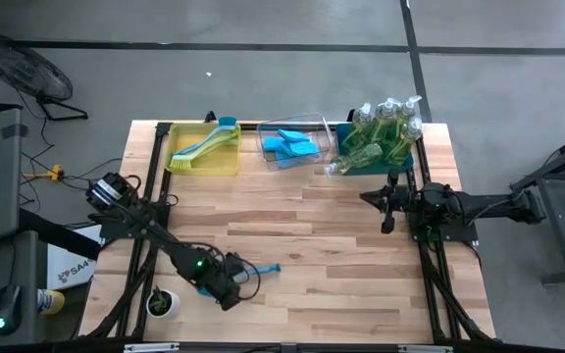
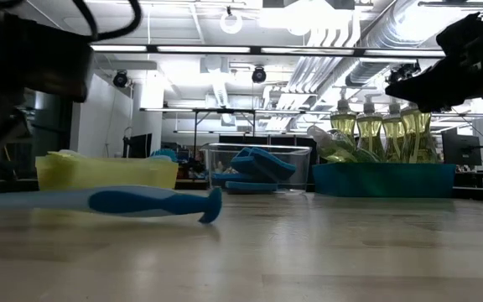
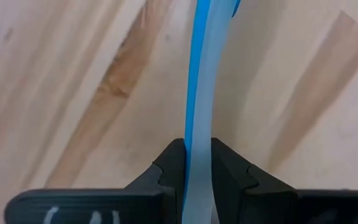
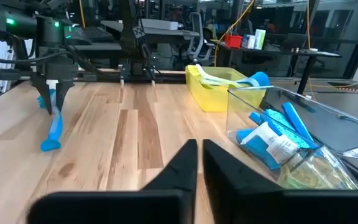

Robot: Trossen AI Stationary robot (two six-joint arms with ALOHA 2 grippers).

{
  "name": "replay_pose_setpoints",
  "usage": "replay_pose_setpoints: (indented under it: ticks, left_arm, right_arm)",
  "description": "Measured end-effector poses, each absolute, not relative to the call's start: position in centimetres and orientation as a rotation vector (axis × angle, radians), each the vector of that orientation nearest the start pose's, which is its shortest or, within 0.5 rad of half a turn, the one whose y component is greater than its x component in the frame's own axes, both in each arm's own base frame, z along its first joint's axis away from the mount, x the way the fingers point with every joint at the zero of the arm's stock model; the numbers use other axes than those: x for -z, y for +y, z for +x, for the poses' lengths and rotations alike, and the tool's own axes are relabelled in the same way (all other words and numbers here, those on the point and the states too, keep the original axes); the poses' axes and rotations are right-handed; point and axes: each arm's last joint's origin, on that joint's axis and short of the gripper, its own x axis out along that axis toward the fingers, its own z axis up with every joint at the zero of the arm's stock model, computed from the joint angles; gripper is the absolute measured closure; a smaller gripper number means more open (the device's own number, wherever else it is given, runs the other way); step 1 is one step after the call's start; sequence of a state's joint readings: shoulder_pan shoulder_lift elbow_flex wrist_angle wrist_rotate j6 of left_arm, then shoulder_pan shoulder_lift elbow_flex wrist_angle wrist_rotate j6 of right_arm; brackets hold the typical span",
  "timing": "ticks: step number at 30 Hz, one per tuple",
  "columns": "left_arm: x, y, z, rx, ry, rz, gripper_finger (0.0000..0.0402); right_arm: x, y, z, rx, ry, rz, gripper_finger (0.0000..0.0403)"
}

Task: Pick & Place Kitchen Sink Supplies
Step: Put the blue dish brush into the yellow bin

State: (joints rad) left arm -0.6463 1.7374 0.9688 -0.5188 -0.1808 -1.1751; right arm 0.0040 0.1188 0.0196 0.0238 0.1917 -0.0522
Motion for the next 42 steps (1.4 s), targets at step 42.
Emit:
replay_pose_setpoints:
  ticks: [42]
  left_arm:
    - [-27.4,-1.0,26.3,-0.983,1.384,0.184,0.0355]
  right_arm:
    - [-16.6,-0.8,10.3,0.305,0.058,-0.141,0.0355]
